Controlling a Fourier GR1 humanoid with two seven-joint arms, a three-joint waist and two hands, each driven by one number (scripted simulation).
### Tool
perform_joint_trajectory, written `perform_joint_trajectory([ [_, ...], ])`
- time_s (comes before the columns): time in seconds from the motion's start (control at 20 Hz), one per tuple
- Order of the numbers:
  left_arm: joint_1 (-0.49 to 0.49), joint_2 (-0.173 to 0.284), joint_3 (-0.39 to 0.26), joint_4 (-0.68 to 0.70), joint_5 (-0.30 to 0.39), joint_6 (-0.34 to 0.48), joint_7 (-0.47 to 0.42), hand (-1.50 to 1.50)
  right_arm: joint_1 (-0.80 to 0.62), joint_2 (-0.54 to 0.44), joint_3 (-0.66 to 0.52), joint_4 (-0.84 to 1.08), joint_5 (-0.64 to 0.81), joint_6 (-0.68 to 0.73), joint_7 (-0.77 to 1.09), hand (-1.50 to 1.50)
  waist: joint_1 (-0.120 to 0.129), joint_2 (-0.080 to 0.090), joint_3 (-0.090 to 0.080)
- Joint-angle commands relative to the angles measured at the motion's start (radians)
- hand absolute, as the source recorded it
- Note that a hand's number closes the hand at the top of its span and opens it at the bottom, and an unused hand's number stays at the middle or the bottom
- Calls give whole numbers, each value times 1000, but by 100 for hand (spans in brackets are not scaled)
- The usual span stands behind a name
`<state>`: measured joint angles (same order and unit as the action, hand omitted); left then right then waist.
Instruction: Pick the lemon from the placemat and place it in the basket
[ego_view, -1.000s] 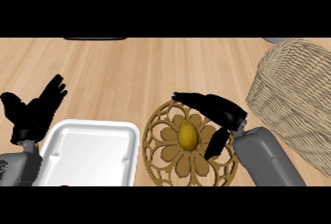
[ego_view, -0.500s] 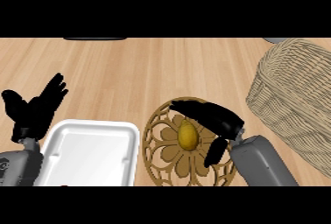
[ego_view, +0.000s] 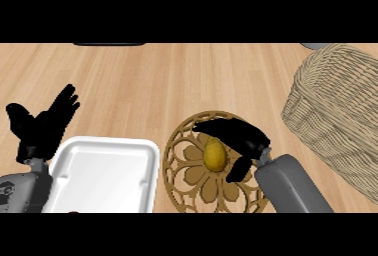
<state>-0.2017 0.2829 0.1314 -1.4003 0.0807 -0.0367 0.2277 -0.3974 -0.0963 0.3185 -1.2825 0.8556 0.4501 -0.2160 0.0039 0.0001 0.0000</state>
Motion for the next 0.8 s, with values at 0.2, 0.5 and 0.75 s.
perform_joint_trajectory([
  [0.2, -4, 62, 66, 62, 32, -96, -53, 0, -41, 33, 58, 101, 125, -72, -55, 150, 2, 1, 0],
  [0.5, -65, -19, 28, 79, -17, -13, -5, 0, 16, 65, 92, -19, 162, -8, -16, 150, -6, -1, 0],
  [0.75, 2, -13, 29, 44, -7, -26, -24, 0, 74, 94, -104, 27, 94, -256, 517, 150, -21, -11, -1],
])
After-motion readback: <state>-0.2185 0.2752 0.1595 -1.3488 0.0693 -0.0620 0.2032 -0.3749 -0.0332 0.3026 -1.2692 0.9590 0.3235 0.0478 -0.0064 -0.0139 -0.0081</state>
